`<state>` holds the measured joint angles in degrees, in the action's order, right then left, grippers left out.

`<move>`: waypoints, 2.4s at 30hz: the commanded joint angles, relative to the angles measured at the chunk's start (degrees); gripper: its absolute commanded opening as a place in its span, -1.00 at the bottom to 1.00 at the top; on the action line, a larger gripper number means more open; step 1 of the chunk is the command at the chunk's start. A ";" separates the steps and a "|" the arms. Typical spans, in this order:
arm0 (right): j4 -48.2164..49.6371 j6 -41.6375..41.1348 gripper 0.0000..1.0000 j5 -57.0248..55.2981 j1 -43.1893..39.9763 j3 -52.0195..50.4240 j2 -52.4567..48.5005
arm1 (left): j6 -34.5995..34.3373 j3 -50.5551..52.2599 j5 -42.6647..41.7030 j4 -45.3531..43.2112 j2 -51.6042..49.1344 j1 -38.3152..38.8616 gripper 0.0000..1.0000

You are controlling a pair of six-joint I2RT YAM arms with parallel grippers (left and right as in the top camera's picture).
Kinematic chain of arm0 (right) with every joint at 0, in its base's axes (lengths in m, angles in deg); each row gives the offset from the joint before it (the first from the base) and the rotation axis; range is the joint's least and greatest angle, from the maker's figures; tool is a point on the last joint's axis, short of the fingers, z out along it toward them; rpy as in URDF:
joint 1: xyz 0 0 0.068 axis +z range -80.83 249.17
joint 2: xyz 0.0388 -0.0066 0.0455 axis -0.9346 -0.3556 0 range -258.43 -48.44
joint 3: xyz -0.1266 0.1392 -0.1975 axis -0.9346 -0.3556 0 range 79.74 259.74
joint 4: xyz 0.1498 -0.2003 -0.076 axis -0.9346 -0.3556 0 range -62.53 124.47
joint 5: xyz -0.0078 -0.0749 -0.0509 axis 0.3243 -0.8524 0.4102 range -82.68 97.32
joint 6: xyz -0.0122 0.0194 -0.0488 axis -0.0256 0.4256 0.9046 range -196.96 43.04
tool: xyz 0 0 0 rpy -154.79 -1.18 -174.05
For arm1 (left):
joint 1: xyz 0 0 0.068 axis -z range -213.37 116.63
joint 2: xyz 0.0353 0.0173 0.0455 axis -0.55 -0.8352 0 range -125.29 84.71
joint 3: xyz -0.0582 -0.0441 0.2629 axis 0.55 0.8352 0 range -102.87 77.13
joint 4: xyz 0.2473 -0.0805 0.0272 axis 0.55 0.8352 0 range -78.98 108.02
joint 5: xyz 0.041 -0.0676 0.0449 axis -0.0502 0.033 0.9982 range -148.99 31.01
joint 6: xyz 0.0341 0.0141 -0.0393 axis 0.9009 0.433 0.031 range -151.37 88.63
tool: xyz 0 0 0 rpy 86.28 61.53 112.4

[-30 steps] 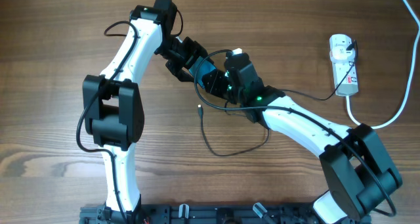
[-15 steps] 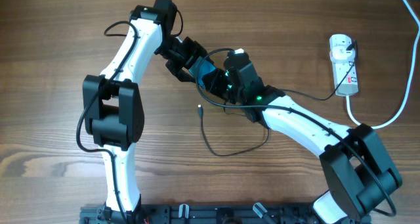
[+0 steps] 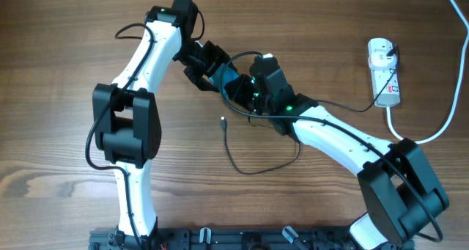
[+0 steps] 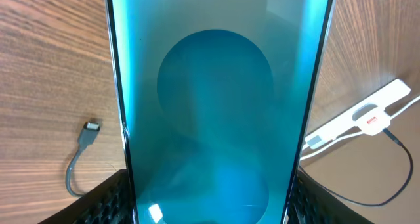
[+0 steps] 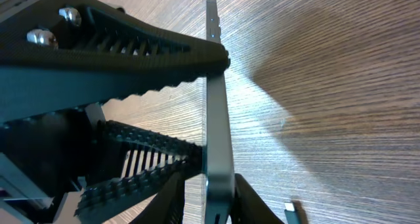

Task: Plug charger to phone and switch on socket

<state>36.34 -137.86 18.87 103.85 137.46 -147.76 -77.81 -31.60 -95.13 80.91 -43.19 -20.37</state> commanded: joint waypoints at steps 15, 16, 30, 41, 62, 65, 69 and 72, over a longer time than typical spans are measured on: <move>-1.51 -2.14 -0.82 -1.22 0.20 1.60 -0.63 | -0.76 -1.36 0.04 -0.79 -0.24 1.05 -0.92; -1.51 -2.19 -0.84 -1.31 0.20 1.60 -0.63 | -0.76 -1.36 0.04 -0.79 -0.24 1.05 -0.92; -1.55 -2.23 -0.90 -2.93 0.20 1.60 -0.63 | -0.31 -1.36 0.00 -0.48 -0.02 0.98 1.00; -2.14 -0.07 -0.90 -4.02 -1.42 1.60 0.11 | 7.13 -1.36 2.34 1.49 4.70 0.98 1.00; -11.19 21.55 -0.91 22.45 -25.05 1.53 16.46 | 7.98 20.13 13.57 -12.96 31.71 -1.66 1.00; -11.06 21.68 -0.91 25.55 -25.16 1.38 16.50 | 4.37 32.44 11.28 -24.79 39.04 -1.66 1.00; -5.57 17.31 -0.91 28.20 -25.18 -1.75 16.39 | -6.49 54.40 6.67 -51.74 48.83 -1.66 1.00; 3.61 10.99 -0.91 31.04 -25.14 -5.55 16.28 | -14.08 64.72 3.80 -69.42 50.23 -1.64 1.00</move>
<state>32.78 -120.59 43.79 78.71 135.42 -132.64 -80.61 23.92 -86.80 22.12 5.40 -21.95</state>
